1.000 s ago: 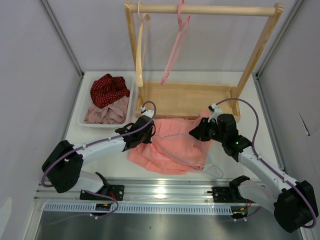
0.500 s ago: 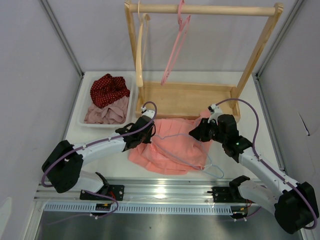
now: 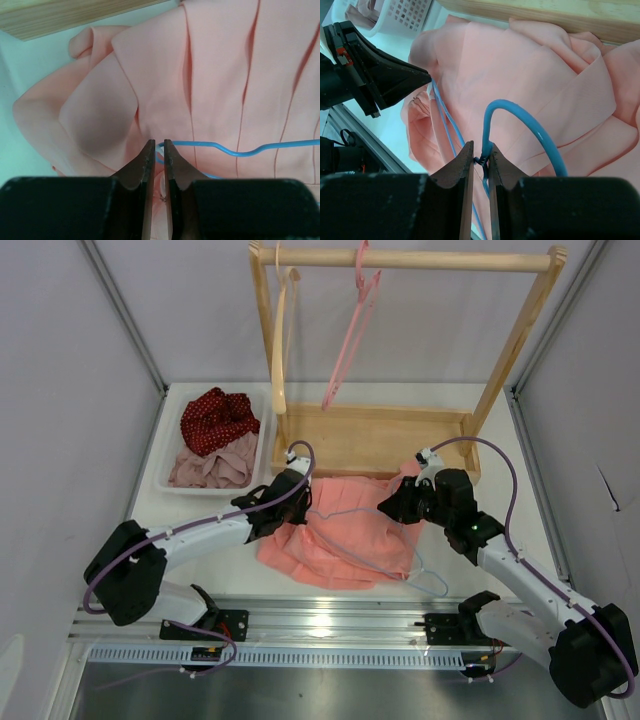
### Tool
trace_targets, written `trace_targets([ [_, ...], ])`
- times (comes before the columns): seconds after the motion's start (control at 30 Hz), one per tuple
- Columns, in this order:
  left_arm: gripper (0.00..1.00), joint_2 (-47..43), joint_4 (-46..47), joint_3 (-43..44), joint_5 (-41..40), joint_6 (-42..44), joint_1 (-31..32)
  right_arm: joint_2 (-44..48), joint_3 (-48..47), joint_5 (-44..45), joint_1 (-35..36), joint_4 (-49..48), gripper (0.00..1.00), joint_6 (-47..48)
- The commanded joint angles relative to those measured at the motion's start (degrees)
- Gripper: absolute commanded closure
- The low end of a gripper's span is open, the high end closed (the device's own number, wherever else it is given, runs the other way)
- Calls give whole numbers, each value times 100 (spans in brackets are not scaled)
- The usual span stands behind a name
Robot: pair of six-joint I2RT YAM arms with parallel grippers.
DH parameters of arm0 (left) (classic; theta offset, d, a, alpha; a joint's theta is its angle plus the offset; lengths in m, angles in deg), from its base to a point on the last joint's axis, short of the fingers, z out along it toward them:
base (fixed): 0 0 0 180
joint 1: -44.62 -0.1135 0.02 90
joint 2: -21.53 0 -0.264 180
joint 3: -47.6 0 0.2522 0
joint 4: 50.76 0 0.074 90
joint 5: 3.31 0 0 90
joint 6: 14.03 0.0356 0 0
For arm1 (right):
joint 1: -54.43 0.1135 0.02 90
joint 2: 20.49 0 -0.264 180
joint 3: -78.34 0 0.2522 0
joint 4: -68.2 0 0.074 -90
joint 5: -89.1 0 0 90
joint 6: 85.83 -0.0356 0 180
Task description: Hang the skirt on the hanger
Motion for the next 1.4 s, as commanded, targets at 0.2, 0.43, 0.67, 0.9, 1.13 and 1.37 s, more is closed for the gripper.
trace_targets([
  [0.2,86,85,503,-99,424,8,44,130,-21,-257,68,-141,100,34],
  [0.43,82,-47,207,-3,144,-229,36,121,-12,-257,59,-106,100,43],
  [0.67,81,-56,-726,446,-236,-493,44,139,5,-248,59,-133,100,17],
  [0.9,79,-100,-938,437,63,-633,44,121,14,-196,68,-141,100,16],
  [1.13,77,-416,-955,226,195,-827,44,200,5,-38,68,-19,100,-19],
  [1.37,67,-1786,-1333,208,353,-564,237,209,-144,200,50,175,100,-62],
])
